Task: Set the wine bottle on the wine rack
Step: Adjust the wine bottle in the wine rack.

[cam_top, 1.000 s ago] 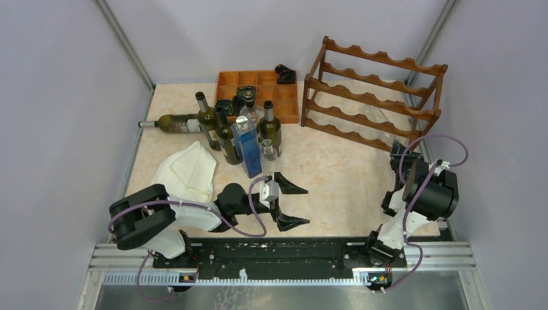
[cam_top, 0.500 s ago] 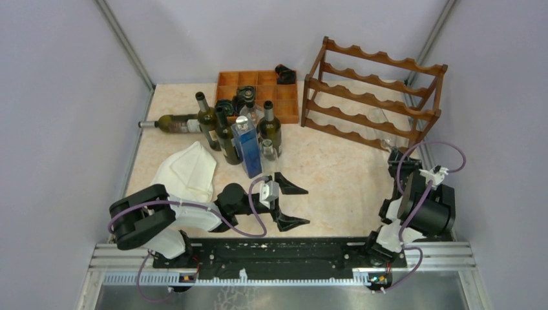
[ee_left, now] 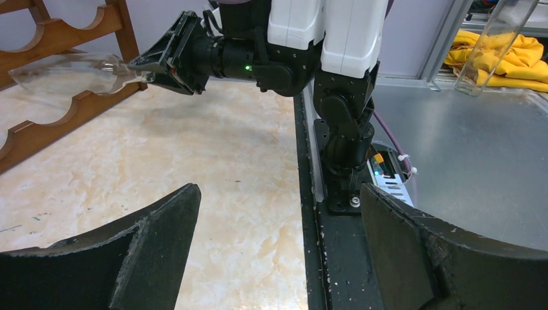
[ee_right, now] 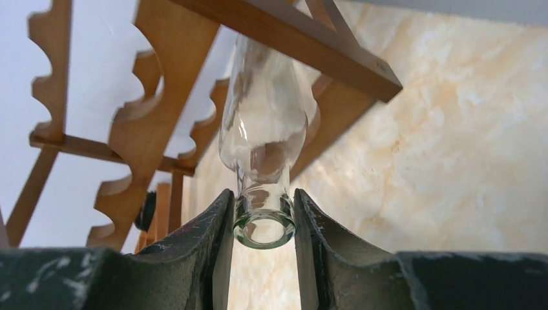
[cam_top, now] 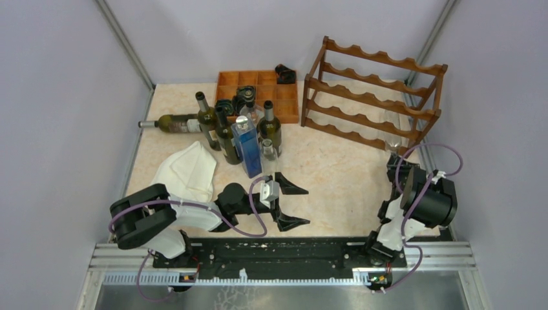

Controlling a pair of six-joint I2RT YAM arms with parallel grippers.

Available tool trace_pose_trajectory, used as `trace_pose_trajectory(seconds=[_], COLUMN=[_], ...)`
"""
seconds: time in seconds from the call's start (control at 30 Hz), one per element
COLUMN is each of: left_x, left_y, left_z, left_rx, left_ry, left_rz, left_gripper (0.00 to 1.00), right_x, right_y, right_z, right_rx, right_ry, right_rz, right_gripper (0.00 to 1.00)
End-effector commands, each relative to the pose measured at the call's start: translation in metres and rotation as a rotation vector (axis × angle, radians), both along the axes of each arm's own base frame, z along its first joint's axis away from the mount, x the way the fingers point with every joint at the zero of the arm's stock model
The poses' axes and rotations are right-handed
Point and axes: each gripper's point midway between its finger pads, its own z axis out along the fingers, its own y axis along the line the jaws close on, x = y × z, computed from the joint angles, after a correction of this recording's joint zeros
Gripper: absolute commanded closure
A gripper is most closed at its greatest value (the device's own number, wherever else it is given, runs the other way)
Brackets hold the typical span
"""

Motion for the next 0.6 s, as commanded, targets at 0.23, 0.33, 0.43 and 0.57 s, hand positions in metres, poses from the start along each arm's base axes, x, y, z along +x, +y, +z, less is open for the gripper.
trace_pose_trajectory(seconds=[0.23,0.33,0.43,0.57], left_x=[0.001,0.001,0.000,0.000], left_y=[-0.004,-0.004,-0.004,-0.003], left_z=[0.017,0.017,0.017,0.018], left_rx=[-0.051,-0.052,-0.053,-0.056], left_ry=[-0.033,-0.031,-0.030,-0.032], left_rz=[-0.012,-0.014,-0.014,-0.015], left_gripper=[0.01,0.01,0.01,0.01], right_x=[0.014,0.014,0.016,0.023], right_y=[0.012,0.007,0.002,-0.001], right_z=[0.009,0.011,0.011,0.010], right_rx=[-0.082,-0.146,-0.180,-0.168], right_ry=[0.040,0.106,0.170,0.203], right_rz=[0.126,0.127,0.131,0.137], right_gripper=[0.47,0.40,0.34,0.32])
